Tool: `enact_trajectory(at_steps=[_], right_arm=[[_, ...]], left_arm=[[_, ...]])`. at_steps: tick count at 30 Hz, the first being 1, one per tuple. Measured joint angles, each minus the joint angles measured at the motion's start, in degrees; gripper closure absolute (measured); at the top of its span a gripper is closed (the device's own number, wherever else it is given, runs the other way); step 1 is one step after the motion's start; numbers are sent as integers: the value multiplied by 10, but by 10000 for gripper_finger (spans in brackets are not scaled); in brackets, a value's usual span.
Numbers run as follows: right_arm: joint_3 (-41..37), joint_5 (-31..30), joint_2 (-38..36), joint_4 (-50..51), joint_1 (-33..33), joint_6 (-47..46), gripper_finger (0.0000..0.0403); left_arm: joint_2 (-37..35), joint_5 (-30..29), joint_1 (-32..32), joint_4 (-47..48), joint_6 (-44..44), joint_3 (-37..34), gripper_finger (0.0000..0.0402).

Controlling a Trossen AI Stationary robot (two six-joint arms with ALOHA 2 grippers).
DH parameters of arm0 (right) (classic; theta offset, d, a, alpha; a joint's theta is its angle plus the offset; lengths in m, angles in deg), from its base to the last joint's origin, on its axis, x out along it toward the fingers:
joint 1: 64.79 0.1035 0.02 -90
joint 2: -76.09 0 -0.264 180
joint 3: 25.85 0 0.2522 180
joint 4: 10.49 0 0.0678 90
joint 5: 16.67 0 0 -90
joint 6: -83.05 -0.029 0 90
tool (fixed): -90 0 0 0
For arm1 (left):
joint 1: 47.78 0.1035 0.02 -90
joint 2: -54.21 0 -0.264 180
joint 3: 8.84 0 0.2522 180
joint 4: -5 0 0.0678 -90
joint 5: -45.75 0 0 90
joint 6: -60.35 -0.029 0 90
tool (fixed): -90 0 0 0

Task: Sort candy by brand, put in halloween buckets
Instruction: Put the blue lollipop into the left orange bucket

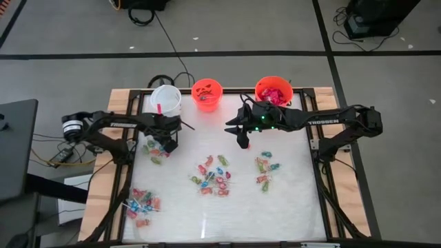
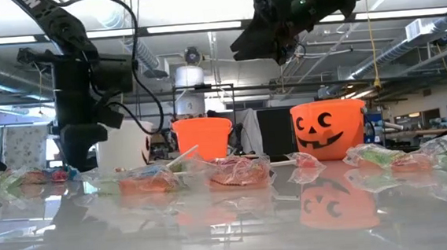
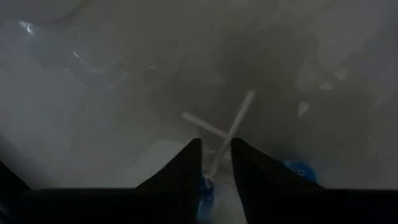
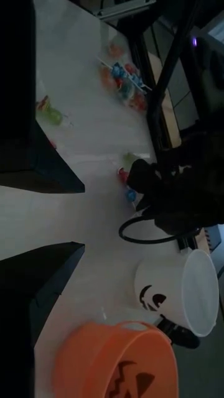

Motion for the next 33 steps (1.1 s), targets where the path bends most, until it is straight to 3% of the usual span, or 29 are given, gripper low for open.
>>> enact_trajectory(at_steps=[5,11,20,33], right_arm=[[0,0,0,-1,0,0,253],[0,0,0,-1,0,0,253],[0,0,-8,0,0,10,253],[0,-9,-9,1,0,9,253]], left_arm=[[2,27,0,2,-21,11,390],[-3,45,-4,24,-27,48,397],[-10,45,-26,38,-43,172,400],[1,54,12,-117,-121,305,401]])
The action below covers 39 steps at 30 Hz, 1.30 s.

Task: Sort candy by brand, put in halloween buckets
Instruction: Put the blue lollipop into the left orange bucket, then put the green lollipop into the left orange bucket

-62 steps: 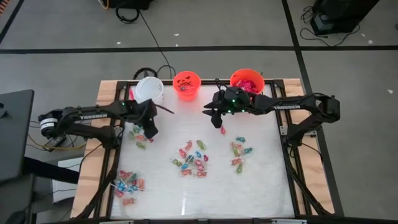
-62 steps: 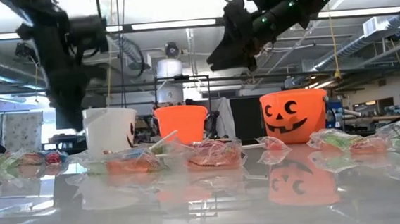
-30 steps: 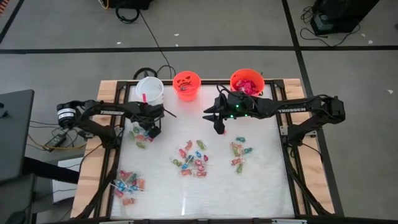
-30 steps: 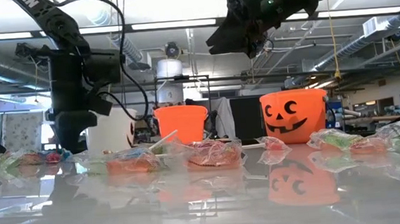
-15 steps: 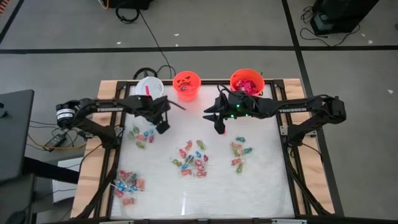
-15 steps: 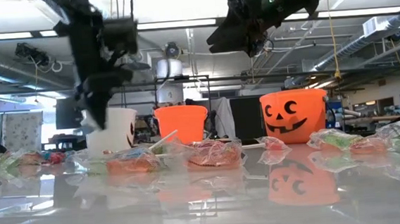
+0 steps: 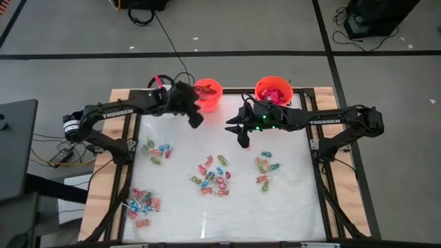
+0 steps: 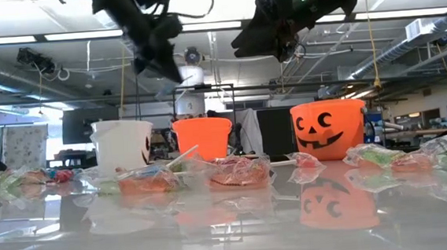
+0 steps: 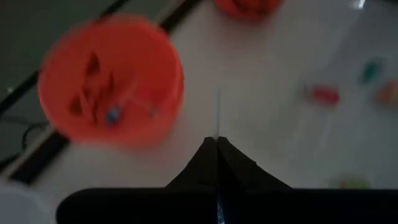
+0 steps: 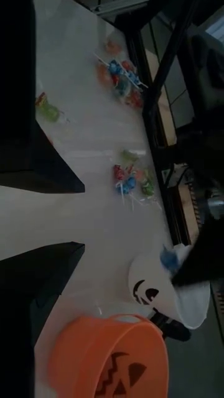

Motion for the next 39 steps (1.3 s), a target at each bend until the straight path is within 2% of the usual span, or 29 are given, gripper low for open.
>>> enact_trajectory(at_steps=[9,14,18,23,26,29,31,36,39], right_arm=[[0,0,0,3,0,0,253],[0,0,0,5,0,1,253],[0,0,0,9,-1,7,253],[0,-20,0,-5,-5,12,253],[0,-22,0,2,-5,11,253],[0,-21,0,2,-4,11,253],[0,-20,0,3,-4,12,253],[0,-20,0,14,-4,12,253],[0,-20,0,22,-5,12,253]], left_arm=[[99,1,76,-111,-33,46,400],[139,0,118,-168,-33,57,387],[152,0,139,-171,-32,57,359],[152,1,149,-166,-32,57,300],[144,27,147,-160,-39,57,276],[122,66,135,-128,-42,57,270],[104,66,115,-78,-49,58,270],[64,-9,26,69,-56,58,270],[46,-63,-35,157,-13,58,270]])
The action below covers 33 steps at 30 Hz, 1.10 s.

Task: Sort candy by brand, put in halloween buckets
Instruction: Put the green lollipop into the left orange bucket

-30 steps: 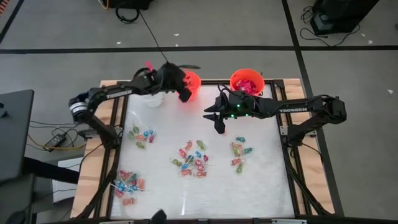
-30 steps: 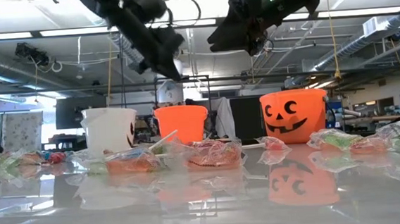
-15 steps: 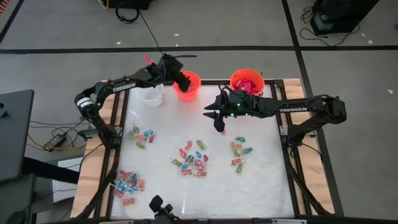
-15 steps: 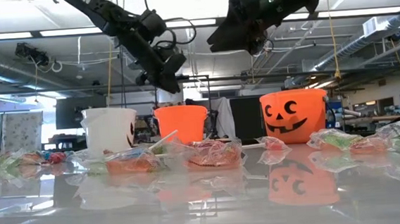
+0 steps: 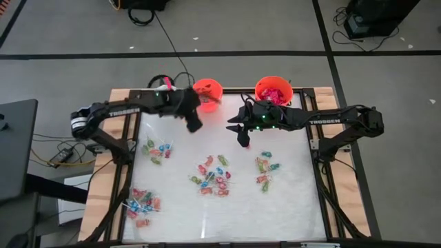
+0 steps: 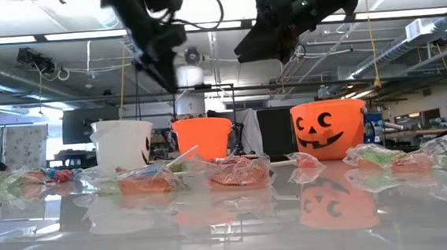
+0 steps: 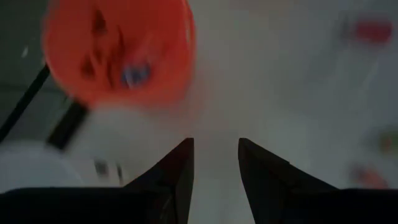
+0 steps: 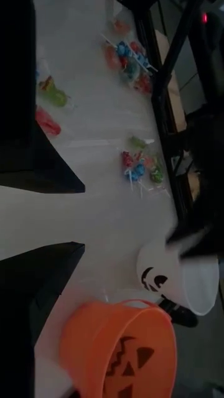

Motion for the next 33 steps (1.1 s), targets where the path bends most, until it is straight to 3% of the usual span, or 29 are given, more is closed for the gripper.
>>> enact_trajectory(at_steps=[6,11,20,27,33], right_arm=[[0,0,0,4,0,-1,253],[0,0,0,11,4,-2,253],[0,0,0,11,8,-6,253],[0,1,0,10,9,-13,253],[0,1,0,12,9,-17,253]], left_arm=[[-18,-32,-94,150,143,-2,270],[-41,-30,-135,165,242,-74,270],[-119,-36,-139,161,405,-265,270],[-150,-51,-139,199,508,-312,249],[-154,-58,-139,192,590,-341,204]])
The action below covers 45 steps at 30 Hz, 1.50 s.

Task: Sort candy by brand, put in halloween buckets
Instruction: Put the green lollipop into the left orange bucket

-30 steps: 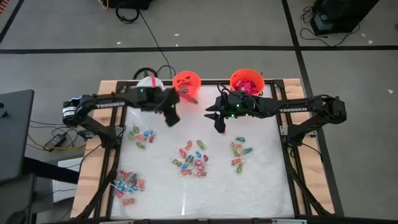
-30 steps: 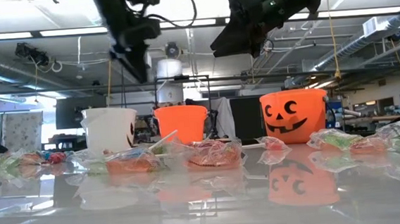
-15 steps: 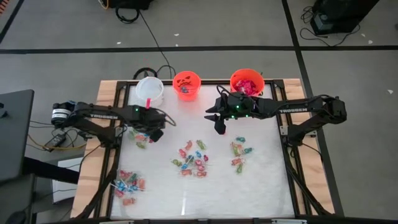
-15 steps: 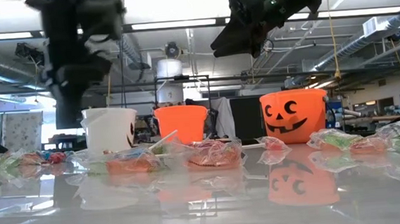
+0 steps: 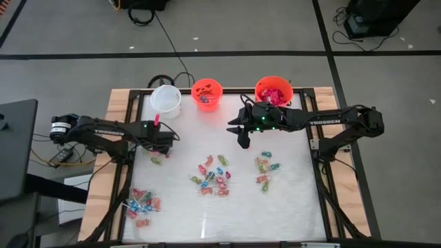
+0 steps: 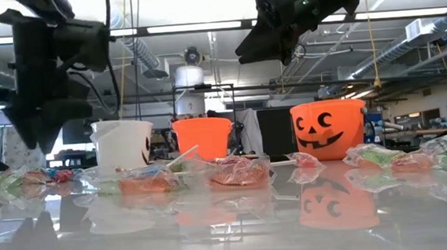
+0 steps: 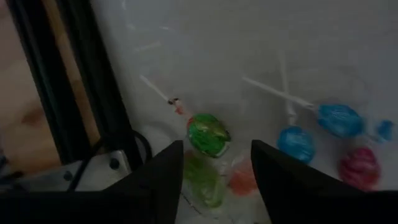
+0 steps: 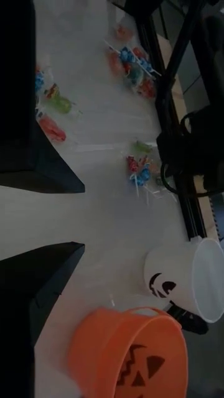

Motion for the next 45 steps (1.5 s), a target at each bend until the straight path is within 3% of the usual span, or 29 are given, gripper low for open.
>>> enact_trajectory(at_steps=[6,12,17,28,34,39,45], right_arm=[[0,4,0,3,0,3,253],[0,5,0,5,0,15,253],[0,5,0,5,0,15,253],[0,5,0,4,0,15,253],[0,5,0,4,0,15,253],[0,5,0,4,0,16,253],[0,5,0,4,0,16,253]], left_arm=[[0,-23,0,-10,36,-12,161],[0,-27,12,-37,39,-14,148],[0,-17,34,-68,-8,-14,149],[16,5,76,-30,-80,-22,149],[45,53,113,-91,-143,-67,149],[46,59,127,-115,-163,-81,152],[50,64,128,-122,-202,-66,204]])
